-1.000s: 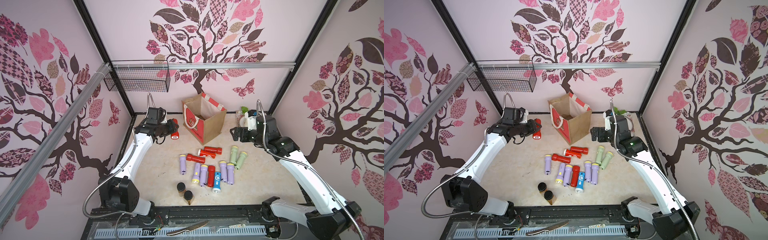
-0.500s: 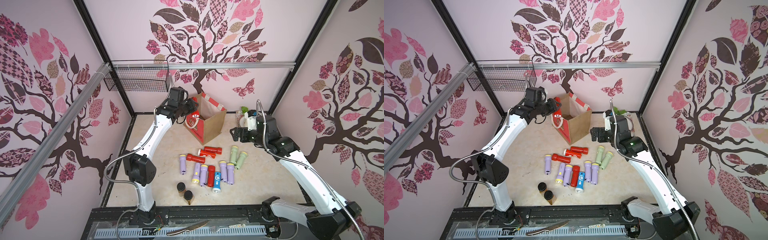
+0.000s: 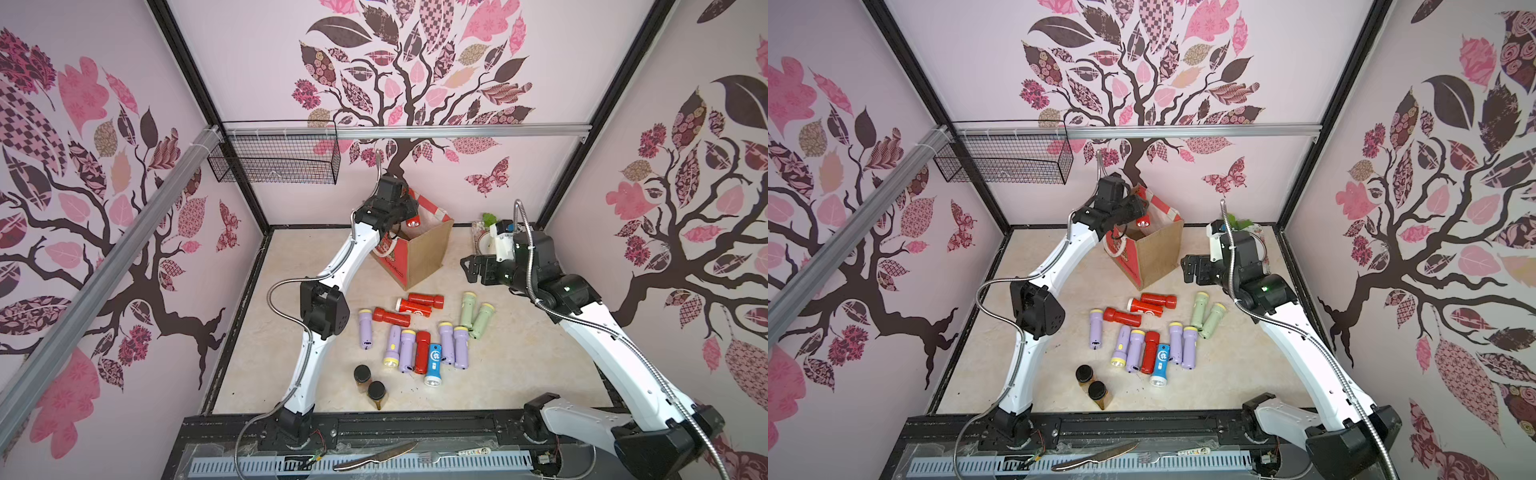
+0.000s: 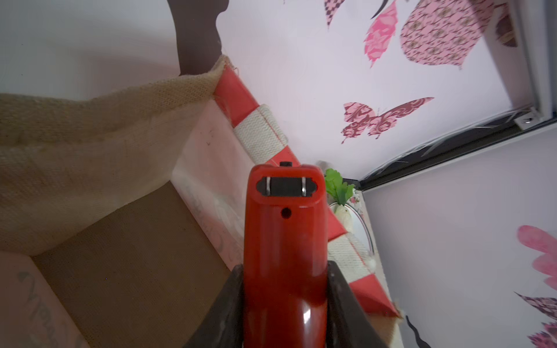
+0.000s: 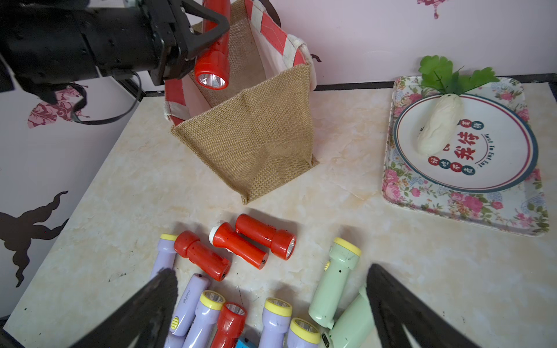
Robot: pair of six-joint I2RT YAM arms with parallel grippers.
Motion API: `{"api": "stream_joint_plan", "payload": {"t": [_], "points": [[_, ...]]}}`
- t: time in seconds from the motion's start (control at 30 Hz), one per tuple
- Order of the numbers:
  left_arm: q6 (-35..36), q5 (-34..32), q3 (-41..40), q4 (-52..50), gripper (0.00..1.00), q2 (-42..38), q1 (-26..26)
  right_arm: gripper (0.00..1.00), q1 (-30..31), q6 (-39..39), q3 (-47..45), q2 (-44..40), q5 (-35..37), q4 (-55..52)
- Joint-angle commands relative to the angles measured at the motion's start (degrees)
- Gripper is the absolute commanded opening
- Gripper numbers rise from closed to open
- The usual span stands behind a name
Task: Put the flashlights into the tote bags
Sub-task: Place the flashlight in the canvas bag.
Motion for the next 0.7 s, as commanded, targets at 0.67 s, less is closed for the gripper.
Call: {"api": "stream_joint_plan", "payload": {"t": [0.67], "points": [[7.3, -14.8, 2.6, -5.8, 0.0, 2.9, 0.9, 1.0, 0.2, -1.1, 2.4, -1.8, 0.9, -0.7]]}}
